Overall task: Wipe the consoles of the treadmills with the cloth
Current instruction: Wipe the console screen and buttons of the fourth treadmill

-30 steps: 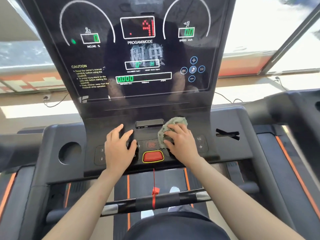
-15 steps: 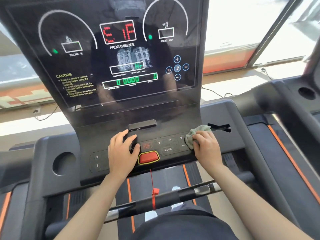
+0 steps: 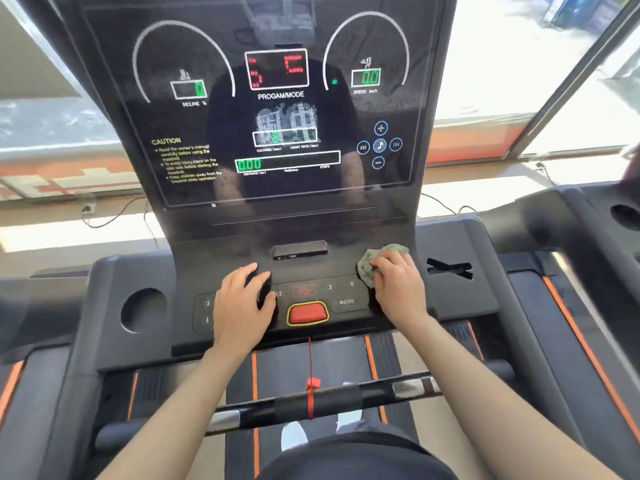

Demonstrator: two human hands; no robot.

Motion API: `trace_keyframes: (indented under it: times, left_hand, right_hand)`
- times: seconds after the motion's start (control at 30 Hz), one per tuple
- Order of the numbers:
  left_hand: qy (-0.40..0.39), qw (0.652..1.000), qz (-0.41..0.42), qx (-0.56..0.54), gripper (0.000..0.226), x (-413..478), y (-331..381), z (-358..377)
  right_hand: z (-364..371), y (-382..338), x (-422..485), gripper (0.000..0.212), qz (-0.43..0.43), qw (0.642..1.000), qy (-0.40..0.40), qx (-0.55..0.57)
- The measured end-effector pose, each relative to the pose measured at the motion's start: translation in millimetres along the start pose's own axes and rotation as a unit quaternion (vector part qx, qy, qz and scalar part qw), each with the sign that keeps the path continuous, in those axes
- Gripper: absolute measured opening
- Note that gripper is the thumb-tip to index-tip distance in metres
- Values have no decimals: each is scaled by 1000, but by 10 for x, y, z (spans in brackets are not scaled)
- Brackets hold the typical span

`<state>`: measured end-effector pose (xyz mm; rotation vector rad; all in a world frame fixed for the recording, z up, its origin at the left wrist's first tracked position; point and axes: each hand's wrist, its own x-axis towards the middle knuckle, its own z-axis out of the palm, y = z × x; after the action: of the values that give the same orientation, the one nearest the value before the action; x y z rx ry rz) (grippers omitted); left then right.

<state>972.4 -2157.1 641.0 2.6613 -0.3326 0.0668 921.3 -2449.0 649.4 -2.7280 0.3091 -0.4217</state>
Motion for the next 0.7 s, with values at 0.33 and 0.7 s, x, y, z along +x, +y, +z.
trace_keyframes:
  times: [0.33, 0.7]
  left_hand:
    - [3, 1000, -9, -4, 38, -140, -269, -135]
    - [37, 996, 45, -67, 32, -326, -437, -169]
  right_hand:
    - [197, -714, 147, 21, -117, 984, -114, 67]
    - [511, -1464, -115, 43, -243, 928, -246, 142]
